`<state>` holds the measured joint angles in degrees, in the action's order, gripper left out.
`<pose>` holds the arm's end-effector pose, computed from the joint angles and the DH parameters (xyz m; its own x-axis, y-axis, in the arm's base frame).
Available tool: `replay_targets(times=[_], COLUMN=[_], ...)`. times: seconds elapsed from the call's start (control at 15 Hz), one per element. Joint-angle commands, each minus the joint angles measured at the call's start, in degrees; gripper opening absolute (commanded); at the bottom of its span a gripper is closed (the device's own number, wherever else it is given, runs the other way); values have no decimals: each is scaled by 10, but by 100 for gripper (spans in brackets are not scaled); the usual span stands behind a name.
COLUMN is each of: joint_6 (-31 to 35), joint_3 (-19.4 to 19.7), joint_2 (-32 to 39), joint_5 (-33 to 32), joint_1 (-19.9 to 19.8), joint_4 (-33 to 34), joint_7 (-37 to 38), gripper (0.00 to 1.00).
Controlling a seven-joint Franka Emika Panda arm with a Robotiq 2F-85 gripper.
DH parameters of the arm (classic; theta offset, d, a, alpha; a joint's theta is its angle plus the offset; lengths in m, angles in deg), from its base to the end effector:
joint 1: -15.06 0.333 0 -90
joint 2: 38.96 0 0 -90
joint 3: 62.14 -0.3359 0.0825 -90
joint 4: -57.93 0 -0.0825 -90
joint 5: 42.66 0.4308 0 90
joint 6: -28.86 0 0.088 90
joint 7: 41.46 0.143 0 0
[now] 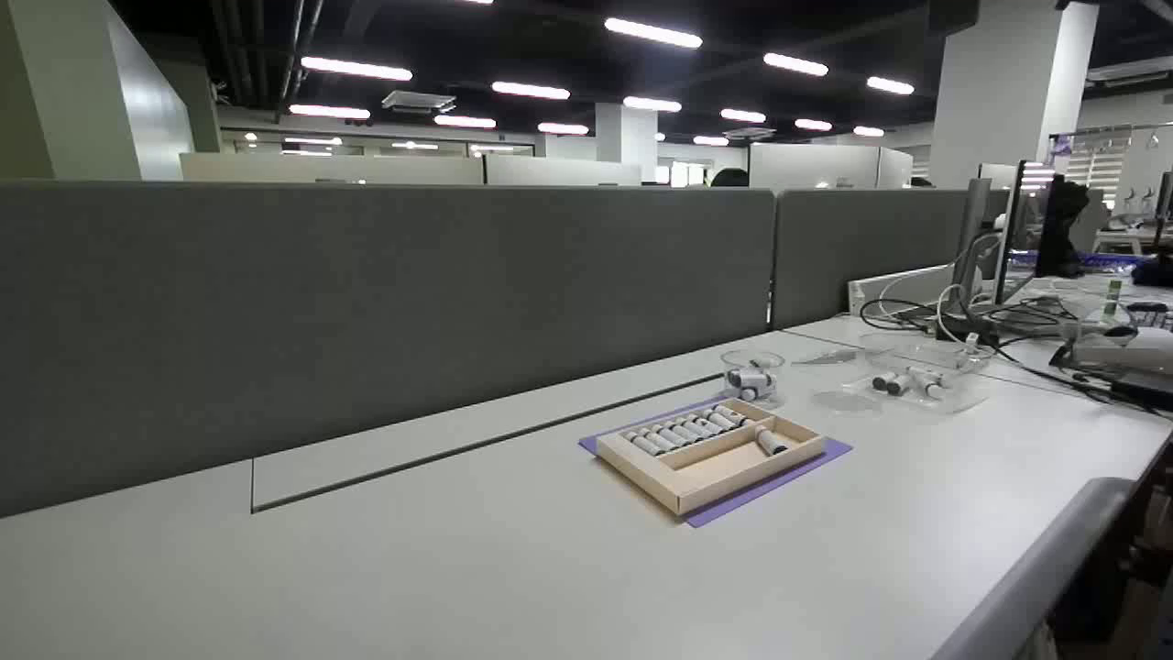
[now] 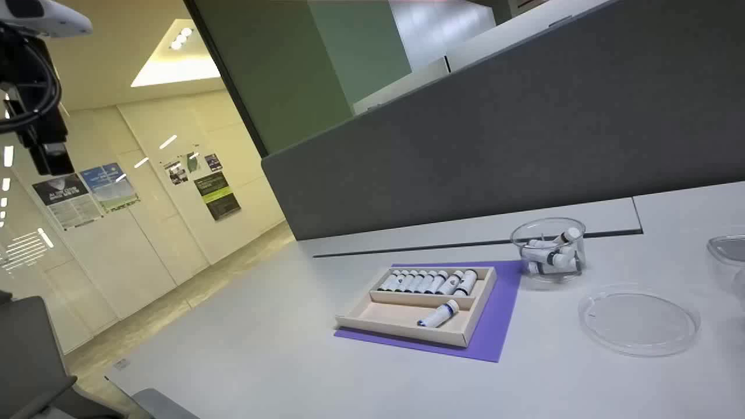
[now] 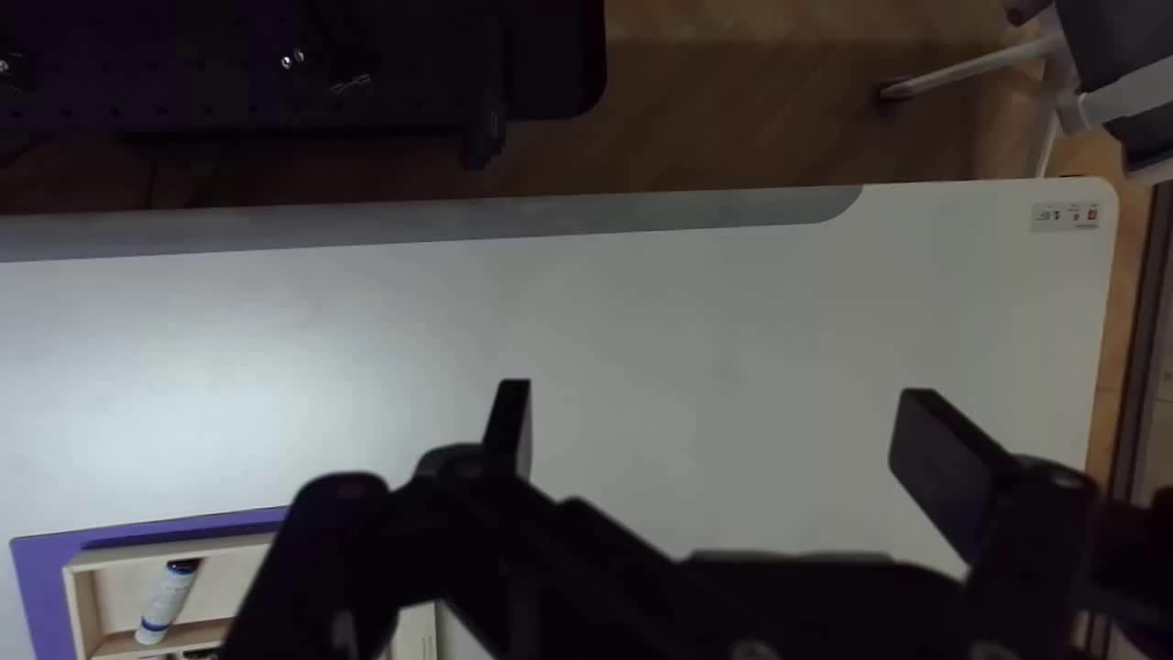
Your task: Take the bottle in the bottom compartment and put it on the table
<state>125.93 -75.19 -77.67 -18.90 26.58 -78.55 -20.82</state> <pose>0.3255 0.2166 0.5228 0.9925 -0.0233 -0.1196 -0.0515 -0.9698 -0.2384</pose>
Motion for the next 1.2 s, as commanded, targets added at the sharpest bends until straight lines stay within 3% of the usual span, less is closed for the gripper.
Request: replay_targets(times=[0.0, 0.6, 0.93, 1.13], joint_6=[-3, -2, 98, 139], joint_3=[-7, -7, 25, 64], joint_2=[0, -1, 69, 162], joint_5=[4, 4, -38, -61], joint_1=[-10, -10, -35, -54], joint_4=[2, 2, 7, 32], joint_7=[-4, -4, -121, -198], gripper=[100, 100, 100, 100])
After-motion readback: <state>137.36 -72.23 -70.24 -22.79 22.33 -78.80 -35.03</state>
